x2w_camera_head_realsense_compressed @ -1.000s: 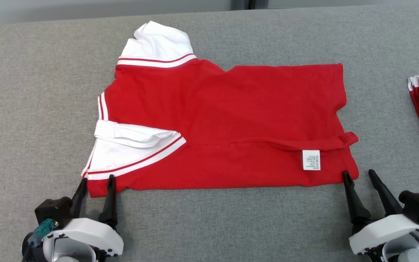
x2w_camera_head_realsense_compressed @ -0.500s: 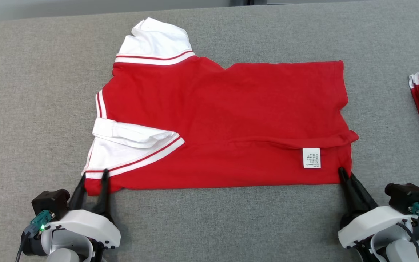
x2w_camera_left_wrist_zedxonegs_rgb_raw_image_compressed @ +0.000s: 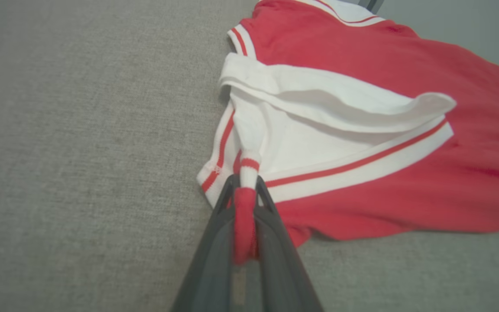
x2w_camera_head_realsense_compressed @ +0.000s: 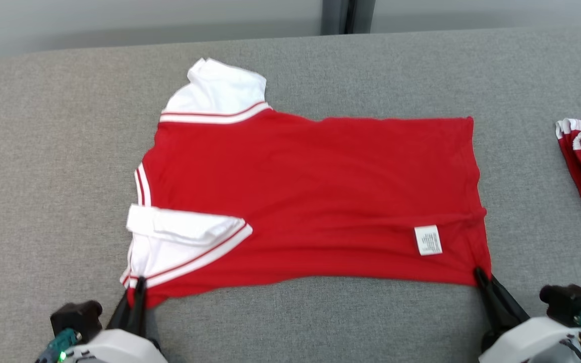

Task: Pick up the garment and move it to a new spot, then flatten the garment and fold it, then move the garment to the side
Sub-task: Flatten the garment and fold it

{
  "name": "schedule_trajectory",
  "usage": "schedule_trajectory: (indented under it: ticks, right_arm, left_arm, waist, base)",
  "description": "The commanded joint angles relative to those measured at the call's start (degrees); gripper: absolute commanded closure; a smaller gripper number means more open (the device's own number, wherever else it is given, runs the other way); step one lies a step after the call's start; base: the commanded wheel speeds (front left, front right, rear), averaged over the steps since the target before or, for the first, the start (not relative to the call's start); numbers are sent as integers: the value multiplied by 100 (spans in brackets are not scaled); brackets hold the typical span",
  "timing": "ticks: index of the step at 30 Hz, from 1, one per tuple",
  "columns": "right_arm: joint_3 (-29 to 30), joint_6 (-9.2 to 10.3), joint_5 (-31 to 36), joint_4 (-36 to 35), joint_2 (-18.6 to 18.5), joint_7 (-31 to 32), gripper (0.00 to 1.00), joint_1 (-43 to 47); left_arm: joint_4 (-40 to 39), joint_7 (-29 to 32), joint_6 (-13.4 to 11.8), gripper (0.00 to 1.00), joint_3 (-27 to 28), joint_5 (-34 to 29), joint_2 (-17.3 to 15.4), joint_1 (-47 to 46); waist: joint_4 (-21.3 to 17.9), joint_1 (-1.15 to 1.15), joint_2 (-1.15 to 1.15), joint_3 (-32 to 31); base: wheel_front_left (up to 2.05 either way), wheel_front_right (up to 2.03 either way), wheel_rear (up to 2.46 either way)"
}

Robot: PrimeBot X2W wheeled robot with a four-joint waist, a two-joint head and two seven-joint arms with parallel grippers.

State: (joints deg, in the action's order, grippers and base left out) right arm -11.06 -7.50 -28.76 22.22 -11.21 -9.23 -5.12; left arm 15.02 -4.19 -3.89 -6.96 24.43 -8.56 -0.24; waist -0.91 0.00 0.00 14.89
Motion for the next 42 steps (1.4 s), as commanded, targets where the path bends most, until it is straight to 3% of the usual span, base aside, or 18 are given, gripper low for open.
schedule_trajectory:
  ticks: [1, 12, 13, 14, 15, 16, 28, 42]
  right_arm:
    - [74, 1, -28, -29, -78, 63, 100, 149]
    - [495, 2, 31, -359, -171, 393, 100, 1027]
    - [512, 2, 36, -381, -151, 418, 100, 1041]
    - [526, 2, 47, -397, -129, 429, 60, 1049]
    - [534, 1, 54, -414, -103, 455, 5, 1056]
    - [542, 1, 93, -445, -89, 445, 0, 1044]
    - [1074, 0, 656, -1632, 203, 72, 0, 612]
    - [1391, 0, 1014, -2629, 385, 483, 0, 643]
  left_arm:
    - [-72, 51, -59, 100, 9, 39, -46, 159]
    - [-890, 492, -318, 100, -145, 169, 87, 1140]
    - [-912, 508, -328, 92, -167, 178, 97, 1157]
    - [-937, 506, -332, 55, -182, 180, 109, 1155]
    - [-939, 489, -332, 0, -198, 179, 118, 1142]
    - [-947, 428, -358, 0, -199, 139, 121, 1117]
    - [-1197, -482, -484, 0, -16, -290, -62, 388]
    - [-1656, -317, -689, 0, -78, -575, -264, 168]
  waist:
    - [17, 0, 0, -75]
    - [110, 0, 0, -386]
    - [112, 0, 0, -398]
    - [111, 0, 0, -410]
    - [108, 0, 0, -420]
    - [99, 0, 0, -430]
    - [-18, 0, 0, -502]
    - [-21, 0, 0, -465]
  base:
    - [0, 0, 0]
    - [0, 0, 0]
    - [0, 0, 0]
    - [0, 0, 0]
    - [0, 0, 0]
    - [0, 0, 0]
    - [0, 0, 0]
    - [0, 0, 0]
